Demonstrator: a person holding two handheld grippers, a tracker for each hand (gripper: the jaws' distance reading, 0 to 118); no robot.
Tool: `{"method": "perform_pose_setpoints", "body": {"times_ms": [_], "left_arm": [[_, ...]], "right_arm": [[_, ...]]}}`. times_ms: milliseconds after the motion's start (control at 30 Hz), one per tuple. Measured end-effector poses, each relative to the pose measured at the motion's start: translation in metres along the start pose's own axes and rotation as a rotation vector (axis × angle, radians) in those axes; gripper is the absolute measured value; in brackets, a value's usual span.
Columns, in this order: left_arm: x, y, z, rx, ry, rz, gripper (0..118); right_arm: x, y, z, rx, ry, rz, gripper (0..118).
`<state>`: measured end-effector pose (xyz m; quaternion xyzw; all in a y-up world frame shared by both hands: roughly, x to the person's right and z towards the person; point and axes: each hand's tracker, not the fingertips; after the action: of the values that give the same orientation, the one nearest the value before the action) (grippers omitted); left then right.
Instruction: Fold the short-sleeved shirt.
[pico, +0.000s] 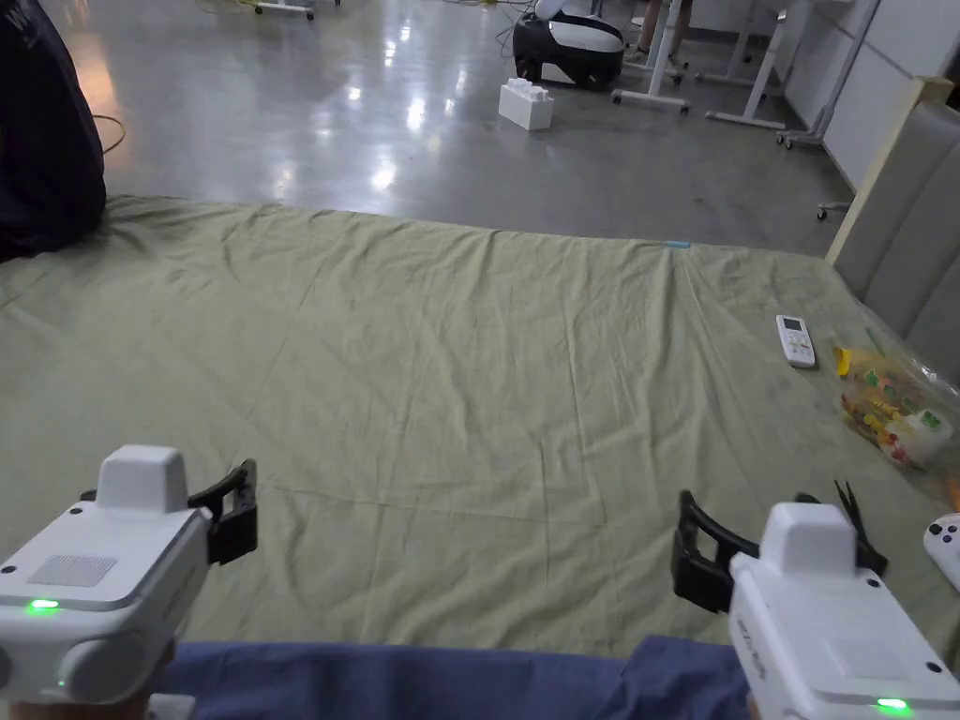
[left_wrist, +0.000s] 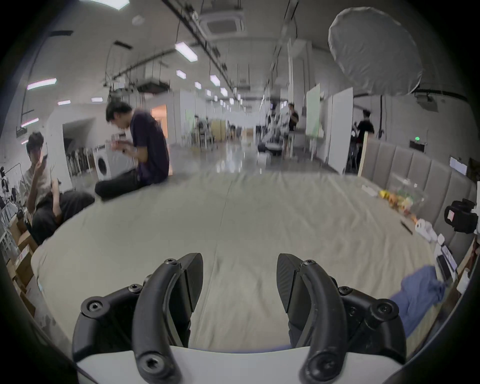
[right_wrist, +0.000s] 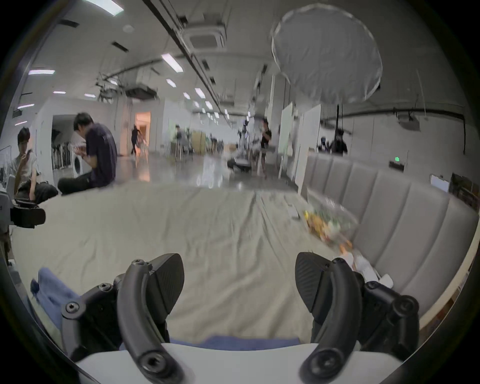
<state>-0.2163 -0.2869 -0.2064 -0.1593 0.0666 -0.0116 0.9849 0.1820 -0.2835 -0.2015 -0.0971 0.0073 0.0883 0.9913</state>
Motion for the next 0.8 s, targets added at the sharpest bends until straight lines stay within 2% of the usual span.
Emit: {"method": "perform_pose_setpoints", "body": {"times_ms": [67,100,133,200,233,267,367,433,467,567,800], "left_arm": [[0.015,0.016,0.006,0.07,0.01,-0.001,59],[0.02,0.022,0.009,0.093,0.008,0.007,57],[0.02,0.024,0.006,0.124,0.015,0.006,51],[0.028,0.031,0.008,0.165,0.058,-0.045,25],[0.033,0.034,0.009,0.186,0.081,-0.071,17],[0.032,0.032,0.008,0.192,0.067,-0.062,16],[0.035,0.034,0.01,0.203,0.049,-0.045,7],[0.032,0.032,0.006,0.191,0.058,-0.045,4],[0.032,0.03,0.007,0.198,0.073,-0.034,4],[0.023,0.029,0.009,0.205,0.078,0.015,3],[-0.009,0.025,0.017,0.16,0.079,0.0,3]], "right_arm": [[-0.015,0.009,-0.007,0.058,0.01,0.008,79],[-0.021,0.013,-0.009,0.064,0.005,-0.007,72],[-0.026,0.017,-0.01,0.097,-0.003,-0.028,63],[-0.035,0.024,-0.011,0.13,-0.015,-0.061,42],[-0.04,0.028,-0.012,0.144,-0.032,-0.05,36],[-0.043,0.031,-0.013,0.141,-0.039,-0.052,26],[-0.049,0.037,-0.015,0.165,-0.039,-0.078,10],[-0.05,0.04,-0.017,0.176,-0.049,-0.065,5],[-0.051,0.041,-0.017,0.171,-0.036,-0.082,2],[-0.049,0.046,-0.018,0.187,-0.039,-0.088,1],[-0.049,0.049,-0.015,0.207,-0.032,-0.042,0]]}}
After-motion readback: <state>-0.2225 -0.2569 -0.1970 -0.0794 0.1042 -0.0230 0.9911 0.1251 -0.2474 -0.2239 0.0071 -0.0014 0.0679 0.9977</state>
